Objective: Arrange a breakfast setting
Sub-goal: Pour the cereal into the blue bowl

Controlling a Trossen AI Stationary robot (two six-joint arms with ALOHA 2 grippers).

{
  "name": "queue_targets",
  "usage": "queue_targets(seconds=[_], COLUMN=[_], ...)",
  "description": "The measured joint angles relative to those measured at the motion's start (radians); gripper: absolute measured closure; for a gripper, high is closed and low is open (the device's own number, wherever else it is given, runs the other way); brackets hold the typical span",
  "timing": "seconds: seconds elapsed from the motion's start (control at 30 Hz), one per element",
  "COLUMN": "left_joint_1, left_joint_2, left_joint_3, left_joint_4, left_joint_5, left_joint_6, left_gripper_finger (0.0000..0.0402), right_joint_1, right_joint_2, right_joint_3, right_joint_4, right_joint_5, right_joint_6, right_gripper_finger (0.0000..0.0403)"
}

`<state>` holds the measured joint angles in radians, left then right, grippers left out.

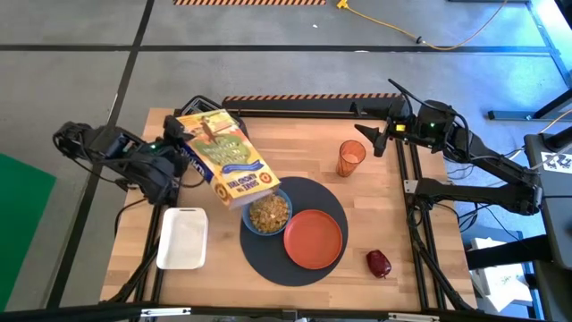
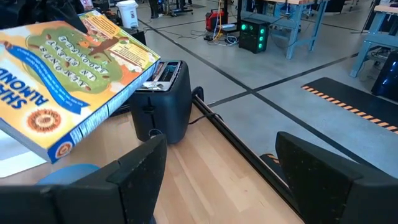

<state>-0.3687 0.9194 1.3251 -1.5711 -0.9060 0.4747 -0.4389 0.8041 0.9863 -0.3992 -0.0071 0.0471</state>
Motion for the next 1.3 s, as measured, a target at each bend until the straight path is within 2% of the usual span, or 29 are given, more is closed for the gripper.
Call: queue_targets(seconds=[0.23,0.5,0.73,0.9,0.97,1.13,1.3], left_joint_1=[0.000,0.000,0.000,0.000,0.000,0.000,0.000], left_joint_2=[-0.061,-0.171,-0.257,-0.294,-0.299,-0.321,-0.342], left_joint_3=[0.000,0.000,0.001,0.001,-0.009,-0.158,-0.399], left_joint_4=[0.000,0.057,0.354,0.567,0.603,0.756,1.093], left_joint_5=[0.013,-0.068,-0.087,-0.021,0.028,0.064,0.119], left_joint_6=[-0.059,-0.195,-0.284,-0.422,-0.452,-0.473,-0.443], left_gripper_finger=[0.0289,0.0289,0.0289,0.0289,0.0289,0.0289,0.0289], right_joint_1=[0.001,0.001,0.001,0.008,0.034,0.115,0.190], right_joint_2=[0.026,0.063,0.065,0.094,0.125,0.214,0.284], right_joint_3=[0.000,0.000,0.000,0.000,0.000,0.000,0.000], right_joint_4=[0.009,0.095,0.190,0.249,0.276,0.350,0.437], right_joint_5=[-0.008,-0.055,-0.181,-0.316,-0.331,-0.312,-0.246], right_joint_6=[0.005,0.002,-0.030,-0.032,-0.032,-0.058,-0.100], right_gripper_finger=[0.0114,0.0114,0.0114,0.0114,0.0114,0.0114,0.0114])
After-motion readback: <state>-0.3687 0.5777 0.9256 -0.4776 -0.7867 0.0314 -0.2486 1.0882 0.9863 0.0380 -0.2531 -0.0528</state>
